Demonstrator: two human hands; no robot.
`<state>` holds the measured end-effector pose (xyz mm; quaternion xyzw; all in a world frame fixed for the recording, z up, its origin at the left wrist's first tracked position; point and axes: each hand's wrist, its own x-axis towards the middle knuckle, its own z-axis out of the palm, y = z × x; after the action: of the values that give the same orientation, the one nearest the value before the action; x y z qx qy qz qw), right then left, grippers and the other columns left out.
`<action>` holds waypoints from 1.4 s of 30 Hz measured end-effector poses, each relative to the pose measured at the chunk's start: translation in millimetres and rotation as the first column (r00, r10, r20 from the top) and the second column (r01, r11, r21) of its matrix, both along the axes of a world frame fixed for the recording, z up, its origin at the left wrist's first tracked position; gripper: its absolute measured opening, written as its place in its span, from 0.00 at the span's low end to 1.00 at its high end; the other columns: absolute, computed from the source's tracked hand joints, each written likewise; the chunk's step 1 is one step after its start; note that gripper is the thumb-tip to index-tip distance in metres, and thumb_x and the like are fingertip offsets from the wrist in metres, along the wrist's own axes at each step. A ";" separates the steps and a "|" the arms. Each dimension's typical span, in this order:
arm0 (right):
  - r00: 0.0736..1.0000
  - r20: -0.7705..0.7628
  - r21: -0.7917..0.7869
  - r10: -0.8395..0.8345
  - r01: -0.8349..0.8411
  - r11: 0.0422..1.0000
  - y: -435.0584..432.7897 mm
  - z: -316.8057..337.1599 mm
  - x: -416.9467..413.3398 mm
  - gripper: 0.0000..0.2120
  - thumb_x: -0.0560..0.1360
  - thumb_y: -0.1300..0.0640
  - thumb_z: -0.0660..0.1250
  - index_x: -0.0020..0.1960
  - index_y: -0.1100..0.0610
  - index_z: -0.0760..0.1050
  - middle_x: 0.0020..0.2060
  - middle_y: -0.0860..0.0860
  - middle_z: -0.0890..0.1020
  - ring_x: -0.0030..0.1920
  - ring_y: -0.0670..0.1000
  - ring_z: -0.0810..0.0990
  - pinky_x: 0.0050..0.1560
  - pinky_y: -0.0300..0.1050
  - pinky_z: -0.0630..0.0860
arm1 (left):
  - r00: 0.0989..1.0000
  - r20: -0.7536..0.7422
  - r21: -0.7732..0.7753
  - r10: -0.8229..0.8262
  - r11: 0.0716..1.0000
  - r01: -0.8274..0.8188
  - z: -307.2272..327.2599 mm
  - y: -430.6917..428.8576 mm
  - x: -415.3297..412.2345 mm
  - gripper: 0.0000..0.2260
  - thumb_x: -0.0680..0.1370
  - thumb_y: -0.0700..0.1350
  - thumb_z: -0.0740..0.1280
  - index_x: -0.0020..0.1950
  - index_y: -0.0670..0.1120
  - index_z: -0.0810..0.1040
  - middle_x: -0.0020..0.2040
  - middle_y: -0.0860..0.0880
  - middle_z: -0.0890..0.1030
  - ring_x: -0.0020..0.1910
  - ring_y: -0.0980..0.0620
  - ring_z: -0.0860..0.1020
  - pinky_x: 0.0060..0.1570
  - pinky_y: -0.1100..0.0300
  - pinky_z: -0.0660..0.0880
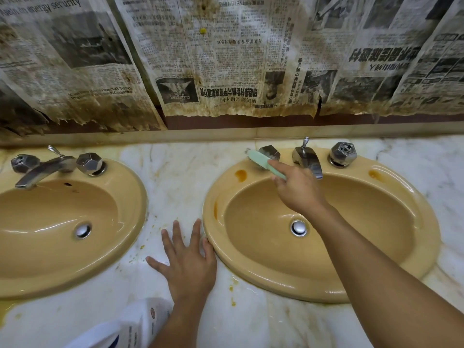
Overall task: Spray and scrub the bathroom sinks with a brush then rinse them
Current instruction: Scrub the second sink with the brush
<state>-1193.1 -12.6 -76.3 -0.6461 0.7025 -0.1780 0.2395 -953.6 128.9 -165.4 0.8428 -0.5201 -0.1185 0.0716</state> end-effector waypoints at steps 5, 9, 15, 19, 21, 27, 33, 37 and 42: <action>0.999 0.019 0.027 -0.039 0.039 0.999 11.1 -12.4 -2.0 0.20 0.82 0.48 0.63 0.74 0.36 0.70 0.51 0.55 0.81 0.50 0.57 0.78 0.46 0.48 0.75 | 1.000 0.003 0.000 -0.002 1.000 0.002 0.1 0.0 0.3 0.24 0.85 0.60 0.47 0.82 0.66 0.53 0.85 0.53 0.48 0.83 0.49 0.39 0.73 0.25 0.42; 0.998 0.040 -0.018 -0.058 0.058 0.998 26.1 -21.7 -11.2 0.20 0.82 0.48 0.64 0.73 0.35 0.71 0.49 0.53 0.82 0.48 0.56 0.78 0.49 0.51 0.78 | 1.000 0.009 0.001 -0.005 1.000 0.005 -0.6 -0.2 1.3 0.24 0.84 0.61 0.44 0.82 0.67 0.53 0.85 0.53 0.48 0.83 0.49 0.38 0.73 0.25 0.42; 0.998 0.051 0.044 -0.048 0.046 0.998 5.5 -19.4 4.3 0.20 0.82 0.49 0.63 0.74 0.37 0.71 0.54 0.54 0.82 0.50 0.57 0.78 0.48 0.50 0.78 | 1.000 -0.005 -0.004 -0.003 1.000 0.003 -1.1 -0.3 0.7 0.24 0.85 0.60 0.47 0.82 0.67 0.53 0.84 0.53 0.48 0.83 0.49 0.38 0.73 0.25 0.42; 0.940 0.285 0.041 -0.187 0.183 0.982 37.4 -29.2 2.2 0.19 0.82 0.51 0.65 0.71 0.36 0.73 0.47 0.51 0.83 0.47 0.56 0.79 0.47 0.48 0.77 | 1.000 0.026 -0.003 -0.013 1.000 0.014 -2.7 -0.5 2.0 0.25 0.83 0.61 0.42 0.82 0.67 0.53 0.84 0.53 0.49 0.83 0.49 0.39 0.72 0.25 0.43; 0.855 0.409 0.056 -0.318 0.325 0.944 58.6 -33.4 -1.0 0.19 0.82 0.51 0.65 0.69 0.34 0.74 0.41 0.48 0.81 0.40 0.54 0.78 0.42 0.45 0.76 | 0.999 0.034 -0.006 -0.020 1.000 0.020 -3.7 -0.6 2.3 0.26 0.82 0.62 0.42 0.82 0.66 0.54 0.84 0.52 0.50 0.83 0.49 0.40 0.72 0.24 0.44; 0.309 0.776 0.366 -0.549 0.489 0.792 40.4 -26.4 20.9 0.16 0.84 0.54 0.63 0.69 0.40 0.77 0.29 0.46 0.63 0.27 0.49 0.58 0.25 0.40 0.58 | 0.999 0.045 -0.016 -0.021 1.000 0.022 -6.1 -0.4 2.0 0.26 0.82 0.61 0.43 0.81 0.67 0.55 0.84 0.52 0.52 0.83 0.48 0.42 0.71 0.23 0.46; -0.045 0.814 0.539 -0.579 0.430 0.724 12.0 -11.3 52.6 0.13 0.85 0.55 0.60 0.66 0.42 0.76 0.29 0.47 0.57 0.25 0.46 0.55 0.23 0.38 0.54 | 0.999 0.035 -0.011 -0.016 1.000 0.016 -5.6 -0.2 1.8 0.25 0.83 0.61 0.44 0.81 0.67 0.53 0.84 0.53 0.50 0.83 0.49 0.40 0.72 0.24 0.44; -0.128 0.813 0.568 -0.568 0.387 0.726 28.1 -11.2 62.9 0.11 0.86 0.54 0.59 0.61 0.41 0.76 0.28 0.47 0.57 0.25 0.46 0.54 0.23 0.38 0.54 | 0.999 0.039 -0.018 -0.021 1.000 0.021 -5.8 0.3 1.2 0.26 0.82 0.62 0.43 0.81 0.67 0.53 0.84 0.53 0.50 0.83 0.49 0.40 0.72 0.23 0.44; -0.127 0.767 0.618 -0.628 0.409 0.671 -5.1 -15.8 47.4 0.15 0.86 0.55 0.58 0.70 0.48 0.76 0.29 0.47 0.57 0.24 0.45 0.54 0.23 0.38 0.53 | 0.999 0.033 -0.018 -0.021 1.000 0.021 -4.1 -0.6 0.7 0.26 0.82 0.62 0.42 0.81 0.67 0.53 0.84 0.53 0.50 0.83 0.49 0.40 0.72 0.24 0.44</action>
<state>-1145.7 -17.7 -92.2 -0.0108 0.5785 -0.5632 0.5899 -952.9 128.3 -169.5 0.8385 -0.5310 -0.1006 0.0695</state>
